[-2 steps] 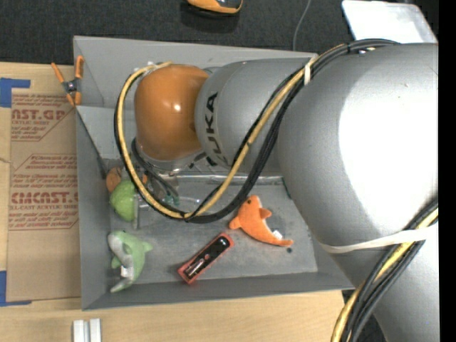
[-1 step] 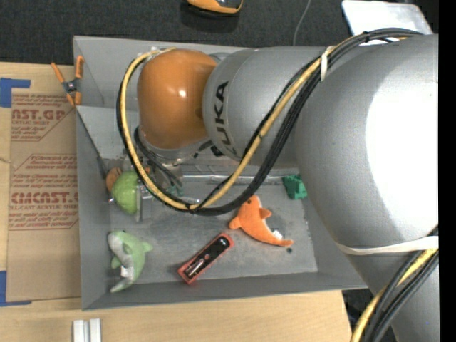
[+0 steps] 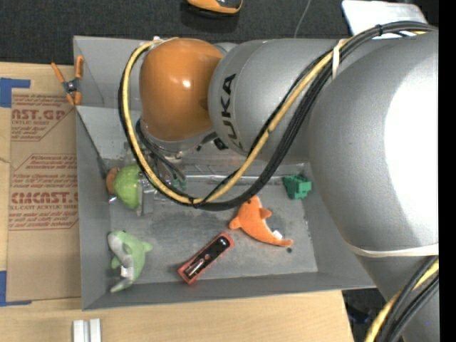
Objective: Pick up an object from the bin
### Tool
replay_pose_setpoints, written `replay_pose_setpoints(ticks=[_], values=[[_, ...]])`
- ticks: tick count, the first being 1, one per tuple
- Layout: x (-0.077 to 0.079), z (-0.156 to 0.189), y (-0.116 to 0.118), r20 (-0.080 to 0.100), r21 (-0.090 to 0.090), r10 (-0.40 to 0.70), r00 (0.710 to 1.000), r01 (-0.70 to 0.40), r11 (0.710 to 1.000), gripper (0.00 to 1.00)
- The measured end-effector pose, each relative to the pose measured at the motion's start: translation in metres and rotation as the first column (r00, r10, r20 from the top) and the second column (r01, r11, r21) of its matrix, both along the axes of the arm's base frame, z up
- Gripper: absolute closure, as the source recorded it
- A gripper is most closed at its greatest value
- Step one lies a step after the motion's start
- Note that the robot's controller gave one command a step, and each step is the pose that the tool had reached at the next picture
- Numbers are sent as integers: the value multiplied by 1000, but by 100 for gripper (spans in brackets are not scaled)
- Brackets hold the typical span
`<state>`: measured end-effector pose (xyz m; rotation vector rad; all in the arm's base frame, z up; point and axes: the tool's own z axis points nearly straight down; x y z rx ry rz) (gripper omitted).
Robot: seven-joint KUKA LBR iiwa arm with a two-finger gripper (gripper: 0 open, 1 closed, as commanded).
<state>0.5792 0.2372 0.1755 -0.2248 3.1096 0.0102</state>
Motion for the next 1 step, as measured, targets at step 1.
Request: replay_pose_setpoints(ticks=[1], values=[[1, 13, 0, 3, 1, 0, 1000, 0, 1000, 100]])
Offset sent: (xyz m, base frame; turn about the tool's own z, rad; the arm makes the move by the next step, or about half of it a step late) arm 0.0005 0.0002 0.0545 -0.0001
